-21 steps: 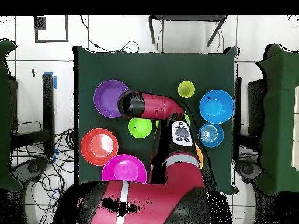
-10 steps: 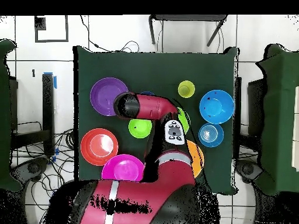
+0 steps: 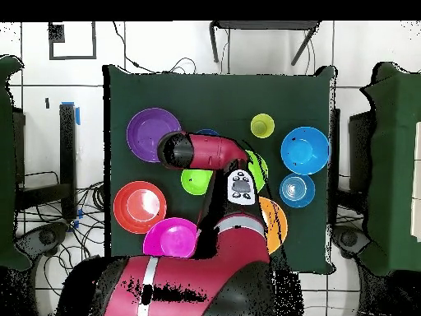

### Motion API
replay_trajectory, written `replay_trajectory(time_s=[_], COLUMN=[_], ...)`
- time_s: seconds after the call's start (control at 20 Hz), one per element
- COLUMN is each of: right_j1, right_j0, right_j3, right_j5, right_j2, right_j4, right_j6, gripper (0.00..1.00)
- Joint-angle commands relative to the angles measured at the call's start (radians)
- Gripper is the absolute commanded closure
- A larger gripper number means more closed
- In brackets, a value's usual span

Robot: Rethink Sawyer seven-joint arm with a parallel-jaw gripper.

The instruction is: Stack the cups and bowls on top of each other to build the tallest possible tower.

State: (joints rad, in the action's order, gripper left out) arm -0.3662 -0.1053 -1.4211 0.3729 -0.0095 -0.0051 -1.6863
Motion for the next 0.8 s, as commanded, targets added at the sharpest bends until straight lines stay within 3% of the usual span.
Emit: replay_trajectory(time_s=[0.05, 0.8], right_j1=[0.007, -0.015], right_j0=[0.02, -0.004], right_j3=[0.005, -0.016], right_j5=[-0.051, -0.055], right_j2=[0.032, 0.036], right_j4=[-0.084, -0.088], right_j6=[-0.052, -0.028], gripper=[0.0, 0.0])
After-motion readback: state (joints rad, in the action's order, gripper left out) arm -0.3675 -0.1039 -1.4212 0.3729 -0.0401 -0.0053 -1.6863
